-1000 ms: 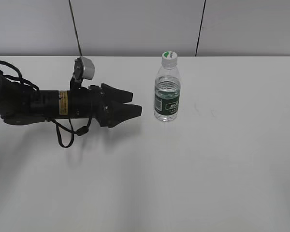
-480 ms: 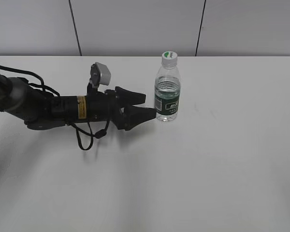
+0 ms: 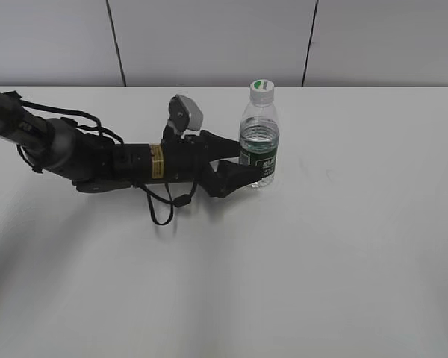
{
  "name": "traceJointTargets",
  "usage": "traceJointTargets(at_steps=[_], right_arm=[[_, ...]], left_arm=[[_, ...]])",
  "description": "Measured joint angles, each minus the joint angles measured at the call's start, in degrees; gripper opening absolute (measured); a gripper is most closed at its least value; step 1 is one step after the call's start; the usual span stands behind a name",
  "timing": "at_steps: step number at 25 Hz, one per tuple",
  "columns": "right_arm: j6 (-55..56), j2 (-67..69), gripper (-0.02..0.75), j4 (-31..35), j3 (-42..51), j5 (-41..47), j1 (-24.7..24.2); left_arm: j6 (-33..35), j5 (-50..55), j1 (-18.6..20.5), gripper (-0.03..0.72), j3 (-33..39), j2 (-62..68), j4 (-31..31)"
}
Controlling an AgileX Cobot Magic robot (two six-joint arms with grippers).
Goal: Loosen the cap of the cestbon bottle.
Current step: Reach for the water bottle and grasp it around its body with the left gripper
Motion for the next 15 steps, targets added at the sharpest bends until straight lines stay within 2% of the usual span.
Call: traceJointTargets(at_steps=[15], right_arm=[[0.0, 0.0, 0.527, 0.0, 0.0, 0.0, 0.0]], left_arm=[[0.0, 1.6, -3.0, 0.666, -8.5, 5.3, -2.4]])
